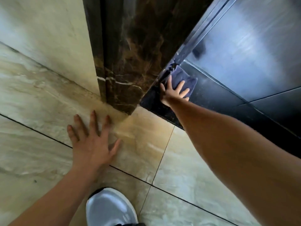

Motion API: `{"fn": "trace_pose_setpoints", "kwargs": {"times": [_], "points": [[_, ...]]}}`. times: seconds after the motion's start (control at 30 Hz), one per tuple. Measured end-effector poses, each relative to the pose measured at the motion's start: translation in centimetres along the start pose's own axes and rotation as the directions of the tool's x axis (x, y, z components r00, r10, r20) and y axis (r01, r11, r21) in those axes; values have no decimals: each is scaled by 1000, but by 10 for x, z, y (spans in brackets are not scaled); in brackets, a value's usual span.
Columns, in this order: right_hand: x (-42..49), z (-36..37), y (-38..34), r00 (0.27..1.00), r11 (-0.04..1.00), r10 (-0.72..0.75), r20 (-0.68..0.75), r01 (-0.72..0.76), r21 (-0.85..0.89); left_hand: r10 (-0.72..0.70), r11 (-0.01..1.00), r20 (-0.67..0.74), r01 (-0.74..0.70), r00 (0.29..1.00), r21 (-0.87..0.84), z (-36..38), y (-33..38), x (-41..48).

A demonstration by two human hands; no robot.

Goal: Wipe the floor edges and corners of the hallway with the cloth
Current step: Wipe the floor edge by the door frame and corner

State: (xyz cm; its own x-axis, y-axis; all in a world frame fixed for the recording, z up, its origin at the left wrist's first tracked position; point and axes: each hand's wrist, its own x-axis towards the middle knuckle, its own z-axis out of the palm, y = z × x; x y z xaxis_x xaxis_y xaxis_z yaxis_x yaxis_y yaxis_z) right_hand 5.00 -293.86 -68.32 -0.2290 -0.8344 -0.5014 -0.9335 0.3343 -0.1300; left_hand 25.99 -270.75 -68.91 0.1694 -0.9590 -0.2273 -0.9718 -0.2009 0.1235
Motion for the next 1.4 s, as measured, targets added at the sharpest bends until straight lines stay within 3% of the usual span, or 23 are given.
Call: {"fn": "trace_pose_setpoints", "kwargs": {"times": [0.07,0.17,0.3,0.4,0.43,0.53,0.63,0.73,0.83,1.03,1.13,1.2,1.27,1.33,1.4], "points": [[12,-15,-3,994,999,32,101,-28,-34,-2,1000,8,2,1000,-7,0,3,-6],[-22,1,16,994,995,-96,47,97,-36,14,1000,15,-14,1000,-10,-1,9,-7],[-156,81,66,940,931,-340,2,337,-137,-11,1000,24,12,1000,-24,-3,13,1],[-232,118,90,934,925,-357,-29,349,-150,1,1000,-15,-2,1000,-18,-3,13,4],[-222,116,90,934,923,-358,11,356,-147,7,1000,-23,-7,1000,-16,-3,13,4],[-135,80,64,948,940,-313,-50,302,-162,3,1000,-25,-3,1000,1,-3,11,3],[-43,28,25,990,989,-137,-30,136,-57,11,1000,-2,-10,1000,30,-1,8,-1],[-28,12,12,997,997,-71,41,72,-24,-19,999,23,19,1000,32,-2,5,-4],[-81,49,29,979,977,-197,-50,191,-96,-30,998,24,29,999,51,-1,2,-5],[-257,143,107,876,856,-479,-45,456,-244,-73,997,0,73,997,32,5,-6,1],[-237,135,114,857,825,-516,2,497,-269,-62,997,-9,62,998,38,6,-9,2],[-184,109,102,883,860,-465,-57,436,-267,-54,998,-16,55,998,41,5,-10,-1],[-120,75,80,957,951,-276,-90,258,-168,-48,998,-20,49,999,42,3,-11,-3],[-71,43,59,995,996,-80,-60,77,-47,-44,998,-9,44,999,48,1,-11,-4],[-55,28,48,1000,1000,-14,-3,14,6,-54,997,-2,54,999,47,1,-10,-5]]}}
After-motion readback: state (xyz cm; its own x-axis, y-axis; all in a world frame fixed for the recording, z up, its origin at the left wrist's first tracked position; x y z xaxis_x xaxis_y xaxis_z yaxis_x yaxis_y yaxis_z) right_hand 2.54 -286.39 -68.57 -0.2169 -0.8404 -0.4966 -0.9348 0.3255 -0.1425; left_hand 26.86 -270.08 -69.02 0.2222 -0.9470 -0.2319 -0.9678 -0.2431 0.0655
